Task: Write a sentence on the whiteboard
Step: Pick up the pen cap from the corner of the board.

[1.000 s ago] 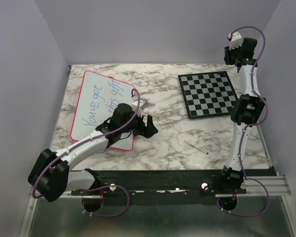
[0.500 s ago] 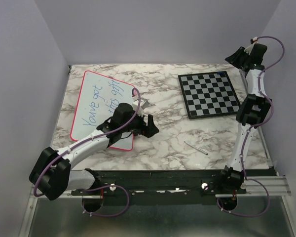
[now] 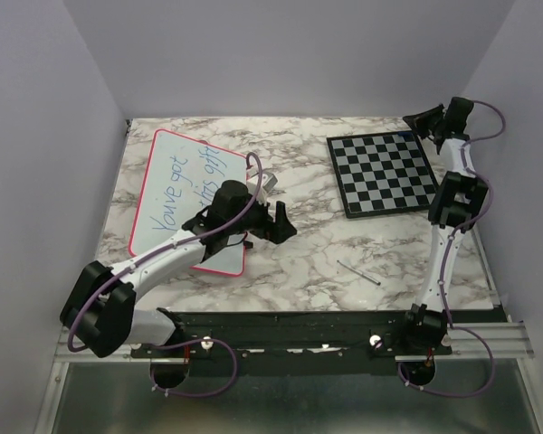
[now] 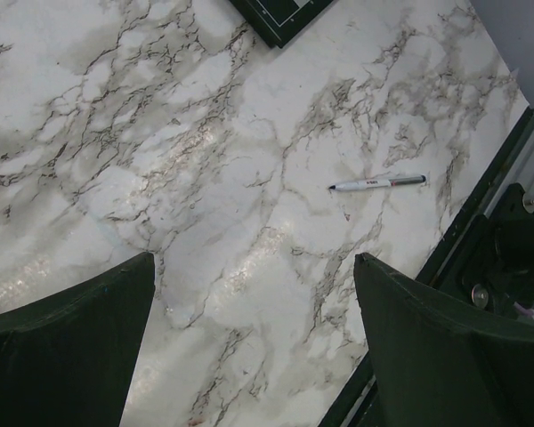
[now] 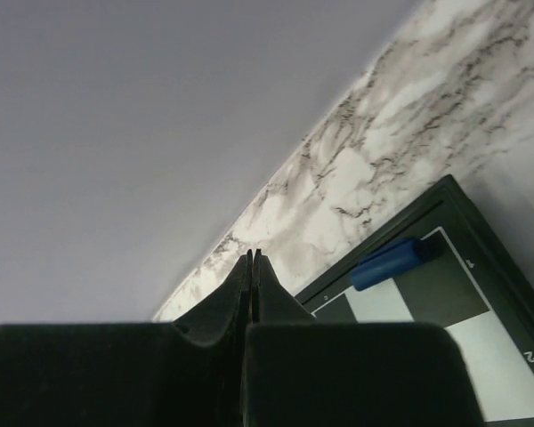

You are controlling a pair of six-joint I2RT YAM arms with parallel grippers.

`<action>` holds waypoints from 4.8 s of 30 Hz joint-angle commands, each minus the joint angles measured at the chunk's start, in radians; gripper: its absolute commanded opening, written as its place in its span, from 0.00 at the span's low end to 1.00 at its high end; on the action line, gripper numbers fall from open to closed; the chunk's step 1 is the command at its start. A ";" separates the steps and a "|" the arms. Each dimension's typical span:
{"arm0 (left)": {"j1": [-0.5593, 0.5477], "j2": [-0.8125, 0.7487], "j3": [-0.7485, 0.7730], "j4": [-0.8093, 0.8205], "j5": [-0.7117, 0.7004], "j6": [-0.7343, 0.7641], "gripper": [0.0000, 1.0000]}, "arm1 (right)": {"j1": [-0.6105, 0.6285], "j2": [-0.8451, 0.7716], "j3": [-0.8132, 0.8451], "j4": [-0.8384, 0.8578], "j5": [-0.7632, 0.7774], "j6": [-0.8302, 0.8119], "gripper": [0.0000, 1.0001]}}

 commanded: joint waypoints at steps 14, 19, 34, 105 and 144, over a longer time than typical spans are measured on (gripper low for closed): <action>0.003 0.091 0.094 -0.010 0.037 -0.034 0.99 | -0.004 0.104 0.033 -0.040 0.124 0.162 0.01; 0.003 0.091 0.094 -0.007 0.040 -0.040 0.99 | -0.007 0.101 0.030 -0.060 0.138 0.162 0.01; 0.003 0.058 0.077 -0.007 0.037 -0.050 0.99 | -0.029 0.050 -0.035 -0.102 0.164 0.149 0.01; -0.028 -0.294 -0.159 0.013 -0.009 -0.047 0.99 | 0.021 -0.246 -0.236 -0.425 0.460 -0.387 0.52; -0.025 -0.412 -0.176 -0.045 -0.038 -0.019 0.99 | 0.062 -0.176 -0.148 -0.686 0.452 -0.571 0.26</action>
